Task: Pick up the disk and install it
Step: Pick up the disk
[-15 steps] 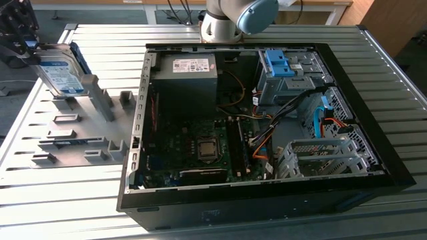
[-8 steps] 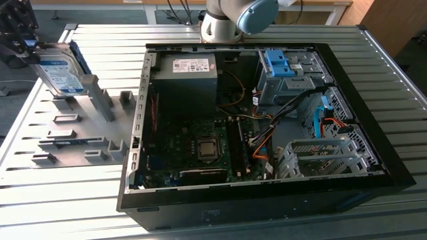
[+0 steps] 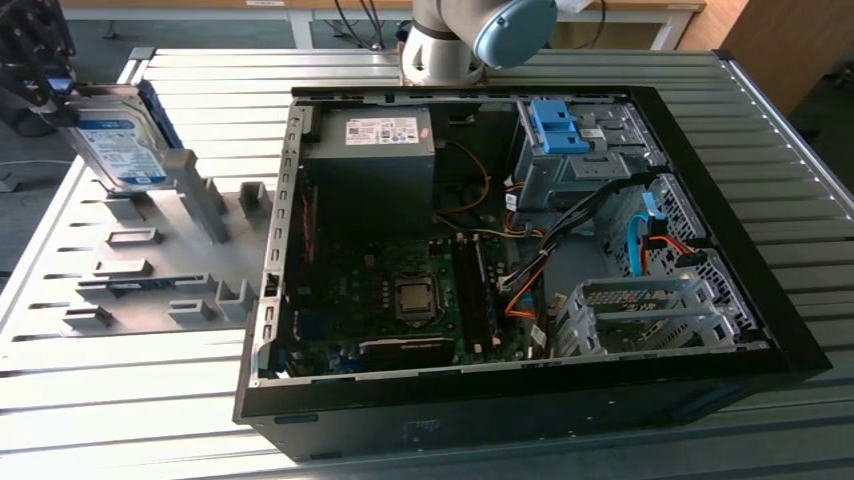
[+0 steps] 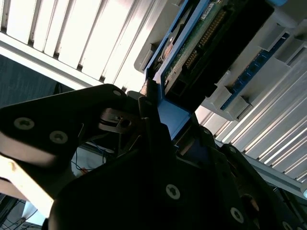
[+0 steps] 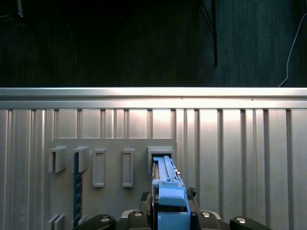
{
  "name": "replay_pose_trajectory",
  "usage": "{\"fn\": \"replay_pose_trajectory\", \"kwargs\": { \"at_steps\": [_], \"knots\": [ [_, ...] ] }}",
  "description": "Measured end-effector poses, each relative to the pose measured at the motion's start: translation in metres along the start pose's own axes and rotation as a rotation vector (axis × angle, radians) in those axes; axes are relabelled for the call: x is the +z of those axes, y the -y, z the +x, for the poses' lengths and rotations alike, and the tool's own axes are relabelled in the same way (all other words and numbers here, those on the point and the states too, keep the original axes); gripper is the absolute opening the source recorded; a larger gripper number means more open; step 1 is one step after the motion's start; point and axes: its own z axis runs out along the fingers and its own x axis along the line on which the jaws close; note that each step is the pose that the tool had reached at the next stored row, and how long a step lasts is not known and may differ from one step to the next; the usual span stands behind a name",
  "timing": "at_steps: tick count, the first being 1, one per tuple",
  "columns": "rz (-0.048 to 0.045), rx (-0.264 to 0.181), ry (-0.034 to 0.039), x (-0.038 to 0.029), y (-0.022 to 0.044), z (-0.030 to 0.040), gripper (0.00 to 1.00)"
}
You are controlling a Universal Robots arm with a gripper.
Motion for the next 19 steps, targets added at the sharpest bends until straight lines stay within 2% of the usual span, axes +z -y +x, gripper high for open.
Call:
{"fn": "replay_pose_trajectory", "kwargs": {
  "at_steps": [19],
  "knots": [
    [0.0000, 0.000, 0.0001, -0.0055, -0.0001, -0.0002, 0.36]
  ]
}}
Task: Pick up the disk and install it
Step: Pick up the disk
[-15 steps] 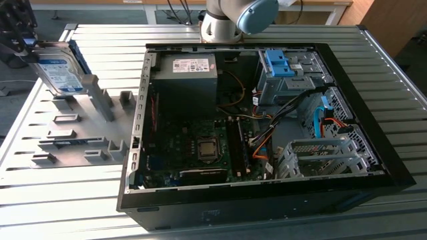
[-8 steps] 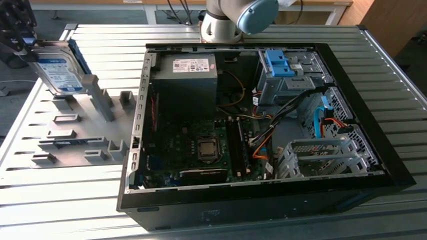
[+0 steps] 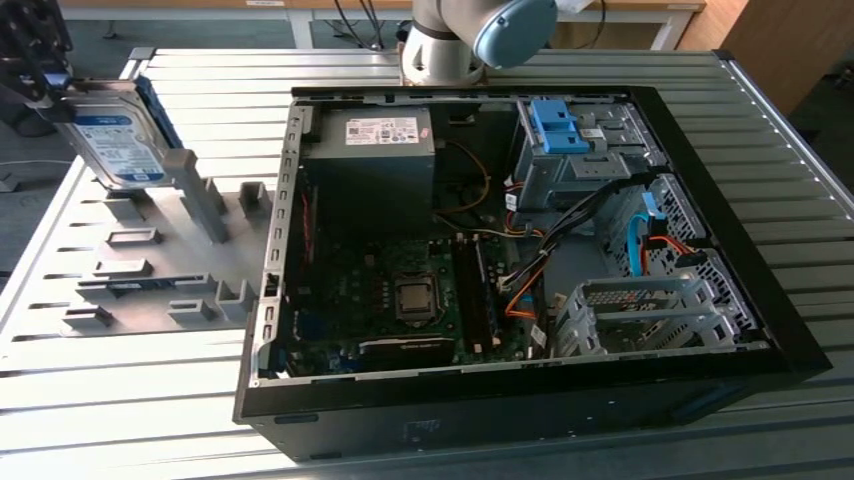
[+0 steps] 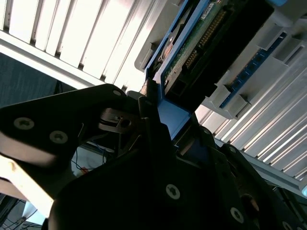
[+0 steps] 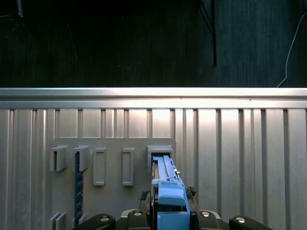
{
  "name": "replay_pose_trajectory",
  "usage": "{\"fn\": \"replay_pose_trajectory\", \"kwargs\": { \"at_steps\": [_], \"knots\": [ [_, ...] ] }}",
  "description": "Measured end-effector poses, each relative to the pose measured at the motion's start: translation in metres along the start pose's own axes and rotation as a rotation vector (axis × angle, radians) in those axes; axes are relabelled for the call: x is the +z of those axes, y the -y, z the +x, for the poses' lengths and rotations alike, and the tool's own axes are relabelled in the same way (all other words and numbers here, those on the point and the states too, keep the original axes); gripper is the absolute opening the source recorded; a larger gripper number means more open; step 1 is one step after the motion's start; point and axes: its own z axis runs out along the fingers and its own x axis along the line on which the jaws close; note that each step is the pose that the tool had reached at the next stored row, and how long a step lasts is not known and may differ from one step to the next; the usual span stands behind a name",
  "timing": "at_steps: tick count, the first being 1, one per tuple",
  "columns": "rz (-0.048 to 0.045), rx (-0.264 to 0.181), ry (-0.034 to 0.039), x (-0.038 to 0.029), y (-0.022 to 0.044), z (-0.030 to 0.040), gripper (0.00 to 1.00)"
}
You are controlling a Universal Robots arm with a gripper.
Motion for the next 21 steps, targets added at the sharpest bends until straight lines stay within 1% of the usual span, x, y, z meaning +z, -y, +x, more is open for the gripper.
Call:
{"fn": "replay_pose_trajectory", "kwargs": {
  "at_steps": [12, 21],
  "knots": [
    [0.0001, 0.000, 0.0000, -0.0059, -0.0001, -0.0001, 0.36],
    [0.0001, 0.000, 0.0000, -0.0132, -0.0002, -0.0003, 0.36]
  ]
}}
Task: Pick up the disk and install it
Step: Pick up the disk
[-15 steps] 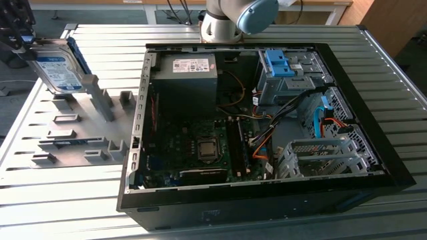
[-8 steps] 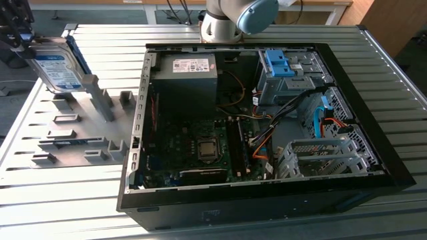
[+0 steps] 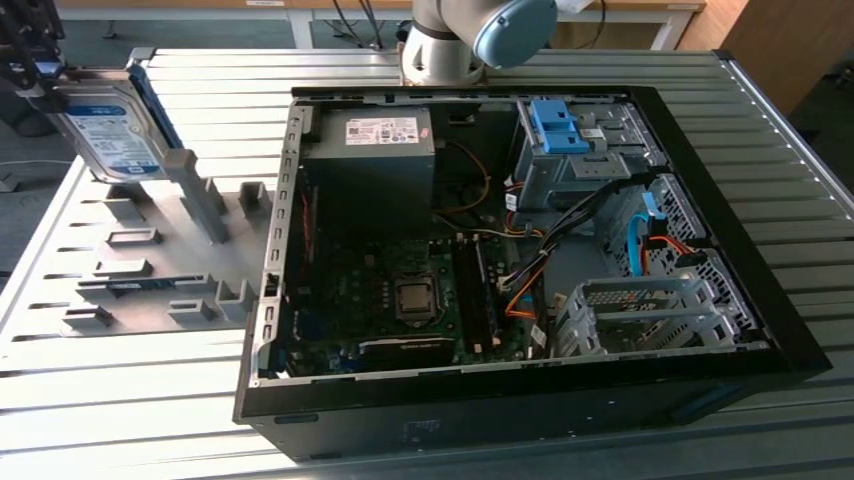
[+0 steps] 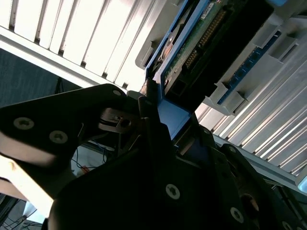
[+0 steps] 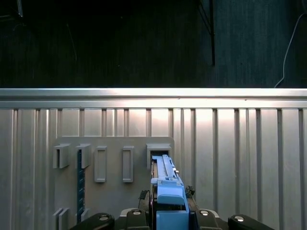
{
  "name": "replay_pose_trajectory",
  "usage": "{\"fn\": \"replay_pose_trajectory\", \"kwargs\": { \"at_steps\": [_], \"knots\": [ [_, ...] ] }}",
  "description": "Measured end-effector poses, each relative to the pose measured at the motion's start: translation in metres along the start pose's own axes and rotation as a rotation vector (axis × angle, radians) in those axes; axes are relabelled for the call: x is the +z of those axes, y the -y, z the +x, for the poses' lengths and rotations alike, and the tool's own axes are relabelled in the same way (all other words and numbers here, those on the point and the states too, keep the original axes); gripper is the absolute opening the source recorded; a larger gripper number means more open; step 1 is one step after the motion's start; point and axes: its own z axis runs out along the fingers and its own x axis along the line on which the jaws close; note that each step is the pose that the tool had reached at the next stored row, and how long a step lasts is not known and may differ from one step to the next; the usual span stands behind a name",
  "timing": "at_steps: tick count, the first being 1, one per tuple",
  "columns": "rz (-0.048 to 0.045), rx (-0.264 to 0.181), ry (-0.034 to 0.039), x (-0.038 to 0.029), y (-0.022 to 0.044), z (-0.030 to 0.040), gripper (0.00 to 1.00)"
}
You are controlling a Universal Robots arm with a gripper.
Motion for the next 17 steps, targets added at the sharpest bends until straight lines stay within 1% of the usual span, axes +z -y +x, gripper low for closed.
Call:
{"fn": "replay_pose_trajectory", "kwargs": {
  "at_steps": [12, 17],
  "knots": [
    [0.0000, 0.000, 0.0000, -0.0115, -0.0001, -0.0003, 0.36],
    [0.0000, 0.000, 0.0000, -0.0151, -0.0002, -0.0004, 0.36]
  ]
}}
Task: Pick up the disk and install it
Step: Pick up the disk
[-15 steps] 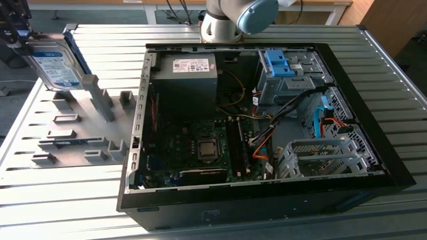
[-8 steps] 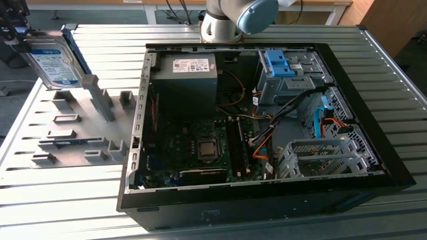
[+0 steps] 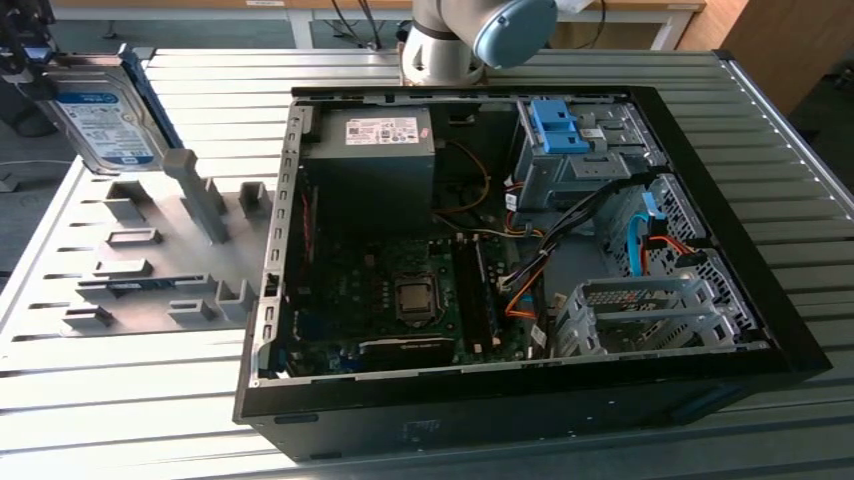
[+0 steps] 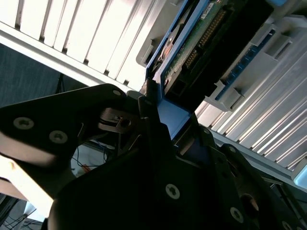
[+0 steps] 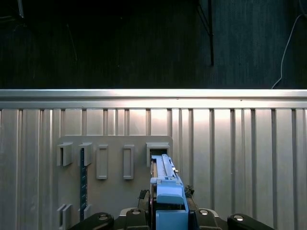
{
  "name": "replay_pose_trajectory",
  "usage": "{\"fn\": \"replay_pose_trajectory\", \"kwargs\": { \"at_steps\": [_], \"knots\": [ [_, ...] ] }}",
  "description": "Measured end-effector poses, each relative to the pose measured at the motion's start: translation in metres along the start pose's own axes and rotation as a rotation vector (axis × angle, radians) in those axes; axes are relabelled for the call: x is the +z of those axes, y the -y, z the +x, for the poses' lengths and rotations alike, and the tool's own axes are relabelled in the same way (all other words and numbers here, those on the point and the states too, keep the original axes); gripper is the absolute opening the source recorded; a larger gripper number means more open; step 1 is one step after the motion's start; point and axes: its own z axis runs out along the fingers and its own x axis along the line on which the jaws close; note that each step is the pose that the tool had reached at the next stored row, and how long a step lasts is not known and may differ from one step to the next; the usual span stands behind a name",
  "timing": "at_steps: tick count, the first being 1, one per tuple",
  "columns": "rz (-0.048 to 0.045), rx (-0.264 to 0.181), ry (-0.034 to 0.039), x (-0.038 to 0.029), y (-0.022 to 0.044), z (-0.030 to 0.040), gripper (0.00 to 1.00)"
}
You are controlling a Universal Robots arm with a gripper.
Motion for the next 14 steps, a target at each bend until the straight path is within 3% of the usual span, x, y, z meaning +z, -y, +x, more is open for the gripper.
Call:
{"fn": "replay_pose_trajectory", "kwargs": {
  "at_steps": [14],
  "knots": [
    [0.0001, 0.000, 0.0000, -0.0092, -0.0001, -0.0002, 0.36]
  ]
}}
